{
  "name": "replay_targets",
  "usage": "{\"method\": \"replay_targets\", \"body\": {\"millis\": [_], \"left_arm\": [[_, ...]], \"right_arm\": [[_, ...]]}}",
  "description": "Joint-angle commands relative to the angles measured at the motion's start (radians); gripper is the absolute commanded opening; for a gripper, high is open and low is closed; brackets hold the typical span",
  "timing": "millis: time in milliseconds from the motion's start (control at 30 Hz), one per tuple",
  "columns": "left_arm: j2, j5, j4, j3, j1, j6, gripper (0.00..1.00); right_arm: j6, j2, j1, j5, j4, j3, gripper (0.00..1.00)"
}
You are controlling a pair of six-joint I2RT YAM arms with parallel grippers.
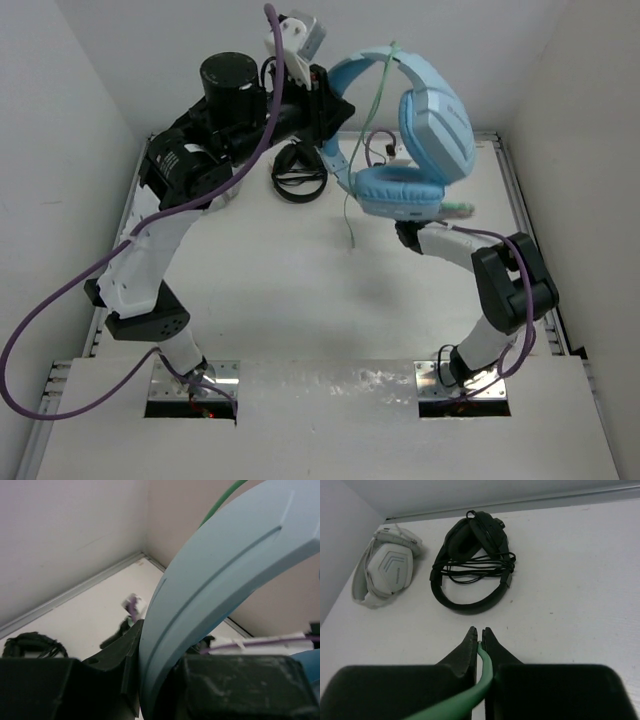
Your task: Wrap the headphones
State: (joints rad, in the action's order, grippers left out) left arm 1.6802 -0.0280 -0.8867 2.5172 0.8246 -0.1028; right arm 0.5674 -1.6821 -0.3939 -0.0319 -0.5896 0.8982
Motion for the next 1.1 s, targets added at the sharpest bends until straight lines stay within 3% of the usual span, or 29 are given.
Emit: {"method": "replay_targets", "body": {"millis": [0, 67, 267, 433, 500, 600, 733, 867, 1067], "left_arm": [[0.010, 0.287, 0.106, 0.077, -0.008, -0.141, 0.00], [0.026, 0.423, 0.098, 0.095, -0.015, -0.188, 0.00], [0.088, 0.540, 0.114, 0.176, -0.054, -0.235, 0.00], [0.093, 0.687, 0.189, 0.143, -0.070, -0.118, 0.00], [0.078, 0.761, 0.284, 0.051, -0.091, -0.023, 0.00], [0.079, 0.732, 0.344, 0.011, -0.131, 0.034, 0.00], [0.072, 0.682, 0.374, 0.020, -0.134, 0.075, 0.00], [0.056, 0.737, 0.461, -0.050, -0.134, 0.155, 0.00], [0.068, 0.747, 0.540, -0.150, -0.136, 0.230, 0.00]], "right_arm": [[-0.023, 0.105, -0.058, 0.090, -0.127, -0.091, 0.00], [-0.110, 0.156, -0.129, 0.128, -0.124, -0.134, 0.00], [-0.298, 0.358, -0.377, 0.263, -0.092, -0.284, 0.00], [-0.409, 0.537, -0.554, 0.314, 0.064, -0.341, 0.00], [-0.435, 0.570, -0.577, 0.317, 0.144, -0.326, 0.00], [-0.437, 0.599, -0.588, 0.355, 0.282, -0.321, 0.00], [-0.445, 0.616, -0.588, 0.434, 0.338, -0.364, 0.00], [-0.431, 0.627, -0.606, 0.383, 0.384, -0.357, 0.00], [-0.527, 0.605, -0.718, 0.431, 0.484, -0.184, 0.00]]}}
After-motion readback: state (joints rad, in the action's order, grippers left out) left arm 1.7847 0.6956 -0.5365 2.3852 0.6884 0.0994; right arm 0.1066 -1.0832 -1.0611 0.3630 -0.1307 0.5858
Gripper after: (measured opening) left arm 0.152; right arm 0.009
